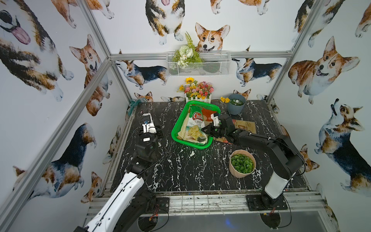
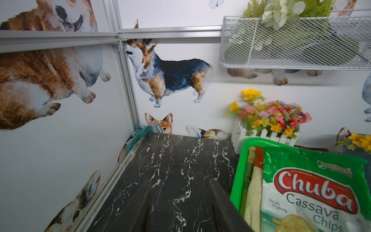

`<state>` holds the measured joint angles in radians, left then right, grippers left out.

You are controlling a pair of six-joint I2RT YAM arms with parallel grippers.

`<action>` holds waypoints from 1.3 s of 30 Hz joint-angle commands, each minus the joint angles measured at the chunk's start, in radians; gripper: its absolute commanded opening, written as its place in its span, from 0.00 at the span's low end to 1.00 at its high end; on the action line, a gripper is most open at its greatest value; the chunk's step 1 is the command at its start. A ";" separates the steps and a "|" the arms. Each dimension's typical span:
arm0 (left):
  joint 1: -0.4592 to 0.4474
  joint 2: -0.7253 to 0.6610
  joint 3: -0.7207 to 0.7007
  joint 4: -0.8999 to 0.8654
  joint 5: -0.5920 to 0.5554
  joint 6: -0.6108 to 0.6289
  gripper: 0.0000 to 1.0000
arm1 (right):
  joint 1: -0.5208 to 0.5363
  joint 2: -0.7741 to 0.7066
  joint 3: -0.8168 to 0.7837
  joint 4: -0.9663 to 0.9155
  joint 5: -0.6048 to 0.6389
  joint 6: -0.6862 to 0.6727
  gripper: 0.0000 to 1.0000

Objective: Put the potato chips into the basket
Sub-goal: Place the potato chip in the basket.

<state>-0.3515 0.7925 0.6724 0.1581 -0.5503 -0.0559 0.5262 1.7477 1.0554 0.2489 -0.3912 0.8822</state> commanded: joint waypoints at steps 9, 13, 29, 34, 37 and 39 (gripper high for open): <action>0.007 -0.018 -0.017 0.009 0.011 0.004 0.49 | -0.011 0.098 0.308 -0.403 0.256 -0.199 0.29; 0.024 -0.030 -0.023 0.000 0.010 0.037 0.49 | -0.009 0.074 0.425 -0.549 0.454 -0.315 0.41; 0.079 -0.028 -0.023 -0.015 0.073 -0.005 0.49 | 0.013 0.288 0.626 -0.525 0.361 -0.422 0.48; 0.082 -0.033 -0.017 -0.035 0.071 -0.005 0.49 | -0.039 0.385 0.622 -0.602 0.287 -0.364 0.48; 0.083 -0.034 -0.022 -0.035 0.069 -0.005 0.49 | -0.053 0.370 0.585 -0.603 0.281 -0.354 0.48; 0.086 -0.029 -0.027 -0.030 0.069 -0.016 0.49 | -0.054 0.351 0.579 -0.599 0.283 -0.355 0.48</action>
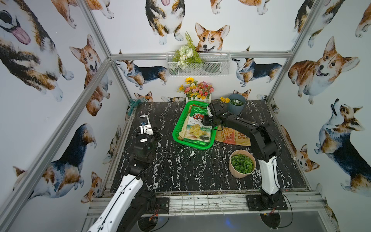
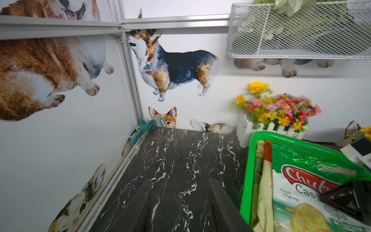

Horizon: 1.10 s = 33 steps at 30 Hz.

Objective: Put the potato chips into the basket
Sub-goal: Place the potato chip in the basket, then pick up the potato chip from the center of the board.

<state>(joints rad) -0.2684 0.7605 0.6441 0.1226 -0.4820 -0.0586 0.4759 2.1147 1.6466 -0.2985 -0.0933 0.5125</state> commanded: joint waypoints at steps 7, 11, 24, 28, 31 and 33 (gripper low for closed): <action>0.003 0.047 0.019 0.001 0.065 -0.052 0.49 | 0.005 -0.061 0.130 -0.081 -0.045 0.015 0.48; 0.004 0.103 0.071 -0.070 0.134 -0.049 0.49 | 0.001 -0.127 0.133 -0.071 -0.014 0.011 0.48; -0.052 0.365 0.301 -0.270 0.456 -0.029 0.52 | -0.298 -0.567 -0.393 0.087 -0.012 0.142 0.57; -0.146 0.466 0.357 -0.277 0.450 0.013 0.53 | -0.472 -0.608 -0.505 0.087 -0.053 0.132 0.61; -0.217 0.538 0.398 -0.277 0.441 0.038 0.53 | -0.619 -0.566 -0.545 0.064 -0.118 0.145 0.61; -0.257 0.580 0.434 -0.286 0.430 0.042 0.53 | -0.688 -0.539 -0.581 0.078 -0.150 0.156 0.61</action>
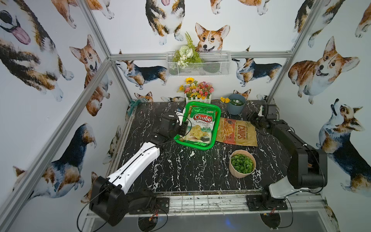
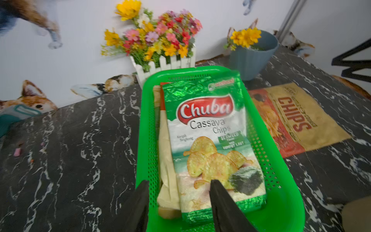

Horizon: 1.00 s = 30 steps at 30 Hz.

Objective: Put the potato chips into the basket
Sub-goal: Pick up the potato chip from the center of the board.

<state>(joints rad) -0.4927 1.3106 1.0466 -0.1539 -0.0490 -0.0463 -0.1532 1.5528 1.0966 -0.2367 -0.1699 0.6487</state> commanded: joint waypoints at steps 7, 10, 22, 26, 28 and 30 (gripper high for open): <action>-0.079 0.099 0.081 0.000 0.005 -0.014 0.54 | -0.120 0.116 -0.070 0.025 -0.052 -0.012 0.61; -0.078 0.139 0.101 -0.016 -0.051 -0.028 0.55 | -0.120 0.151 -0.078 0.032 -0.062 -0.018 0.61; -0.078 0.414 0.436 -0.191 -0.022 -0.120 0.56 | -0.120 0.207 -0.155 0.099 -0.160 -0.006 0.54; -0.078 0.395 0.416 -0.180 -0.041 -0.122 0.56 | -0.120 0.202 -0.170 0.116 -0.182 -0.020 0.44; -0.078 0.385 0.402 -0.176 -0.053 -0.121 0.56 | -0.120 0.203 -0.168 0.117 -0.200 -0.020 0.29; -0.078 0.375 0.395 -0.176 -0.061 -0.120 0.56 | -0.120 0.184 -0.171 0.127 -0.223 -0.003 0.15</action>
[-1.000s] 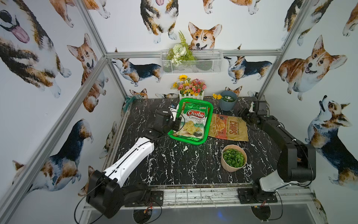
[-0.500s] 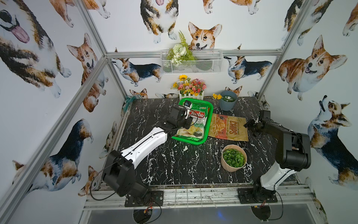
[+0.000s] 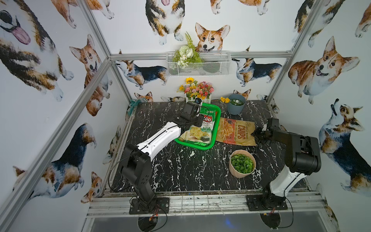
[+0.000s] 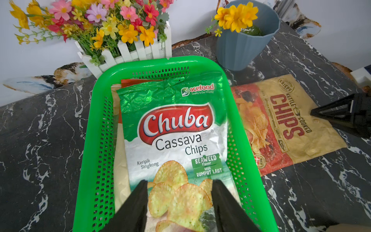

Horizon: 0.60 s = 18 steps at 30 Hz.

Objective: Put the potato chips into the basket
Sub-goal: Pick up the potato chip from the center of the board.

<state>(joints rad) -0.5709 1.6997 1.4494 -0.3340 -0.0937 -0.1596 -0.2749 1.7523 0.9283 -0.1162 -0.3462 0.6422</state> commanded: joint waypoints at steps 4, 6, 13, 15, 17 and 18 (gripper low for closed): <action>0.000 -0.030 -0.014 0.010 -0.026 -0.009 0.56 | 0.004 -0.118 0.014 0.000 -0.045 0.041 0.02; 0.000 -0.035 -0.018 0.019 -0.033 -0.013 0.56 | 0.015 -0.192 0.044 -0.016 -0.022 0.051 0.00; 0.000 -0.107 -0.046 0.070 -0.031 -0.069 0.55 | 0.066 -0.377 0.198 -0.038 -0.006 0.130 0.00; 0.000 -0.125 -0.050 0.079 -0.025 -0.074 0.56 | 0.108 -0.399 0.266 -0.047 0.007 0.144 0.00; 0.000 -0.140 -0.048 0.076 -0.027 -0.074 0.56 | 0.148 -0.404 0.333 -0.051 0.000 0.169 0.00; 0.000 -0.149 -0.046 0.072 -0.032 -0.073 0.56 | 0.167 -0.404 0.361 -0.046 -0.012 0.187 0.00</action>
<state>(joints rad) -0.5709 1.5700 1.4014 -0.2871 -0.1238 -0.2169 -0.1413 1.3586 1.2320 -0.1776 -0.3420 0.7647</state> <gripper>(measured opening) 0.556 0.059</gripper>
